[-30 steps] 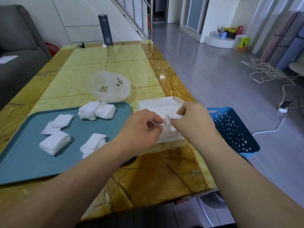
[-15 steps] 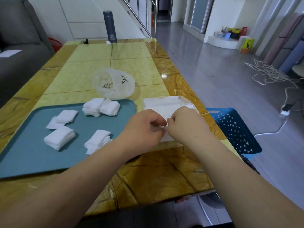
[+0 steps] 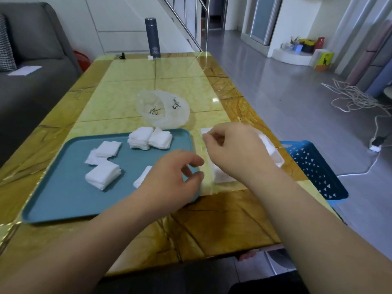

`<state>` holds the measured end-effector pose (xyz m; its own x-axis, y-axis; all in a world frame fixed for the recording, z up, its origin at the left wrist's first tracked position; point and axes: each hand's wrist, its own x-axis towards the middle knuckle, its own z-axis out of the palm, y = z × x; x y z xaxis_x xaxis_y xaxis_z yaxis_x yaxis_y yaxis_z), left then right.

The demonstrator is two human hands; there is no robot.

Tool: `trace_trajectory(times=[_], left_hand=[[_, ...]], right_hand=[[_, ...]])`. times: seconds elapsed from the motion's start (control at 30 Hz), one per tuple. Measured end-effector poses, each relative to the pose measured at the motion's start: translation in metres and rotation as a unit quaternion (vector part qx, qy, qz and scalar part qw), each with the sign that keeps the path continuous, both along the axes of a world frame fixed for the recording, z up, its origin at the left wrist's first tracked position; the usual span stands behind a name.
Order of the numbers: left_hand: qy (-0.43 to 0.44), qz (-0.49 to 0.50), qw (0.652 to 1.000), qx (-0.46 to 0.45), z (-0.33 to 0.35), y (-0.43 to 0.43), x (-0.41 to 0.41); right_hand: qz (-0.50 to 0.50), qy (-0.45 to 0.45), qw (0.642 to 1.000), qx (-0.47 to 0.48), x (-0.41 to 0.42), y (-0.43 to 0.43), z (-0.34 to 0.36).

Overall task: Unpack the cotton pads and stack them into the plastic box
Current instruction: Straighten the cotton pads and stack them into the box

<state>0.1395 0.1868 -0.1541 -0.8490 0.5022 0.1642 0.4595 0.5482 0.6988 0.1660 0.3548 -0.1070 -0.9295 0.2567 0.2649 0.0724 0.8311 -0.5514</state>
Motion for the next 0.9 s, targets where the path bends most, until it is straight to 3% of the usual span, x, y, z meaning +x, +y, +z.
trace_trajectory(times=[0.07, 0.2, 0.33, 0.43, 0.5, 0.63, 0.77, 0.9], left_hand=[[0.007, 0.057, 0.997, -0.056, -0.002, -0.032, -0.006], [0.008, 0.155, 0.976, -0.151, -0.009, -0.083, -0.028], [-0.015, 0.154, 0.97, -0.188, -0.027, -0.093, -0.039], [-0.029, 0.127, 0.972, -0.198, -0.034, -0.089, -0.047], [-0.04, 0.105, 0.977, -0.181, -0.036, -0.088, -0.052], [-0.06, 0.073, 0.99, -0.109, -0.039, -0.093, -0.053], [-0.096, 0.075, 0.992, -0.039, -0.04, -0.099, -0.053], [-0.122, 0.086, 0.989, -0.026, -0.041, -0.1, -0.056]], right_hand=[[0.062, -0.009, 0.995, -0.08, -0.009, -0.03, -0.006], [0.109, -0.123, 0.974, -0.153, -0.034, -0.07, -0.035], [0.09, -0.166, 0.976, -0.112, -0.051, -0.077, -0.056], [0.076, -0.186, 0.959, -0.201, -0.06, -0.078, -0.064], [0.07, -0.206, 0.946, -0.239, -0.063, -0.079, -0.068], [0.092, -0.234, 0.944, -0.212, -0.066, -0.08, -0.071], [0.117, -0.208, 0.939, -0.248, -0.064, -0.082, -0.069], [0.11, -0.18, 0.927, -0.309, -0.061, -0.082, -0.065]])
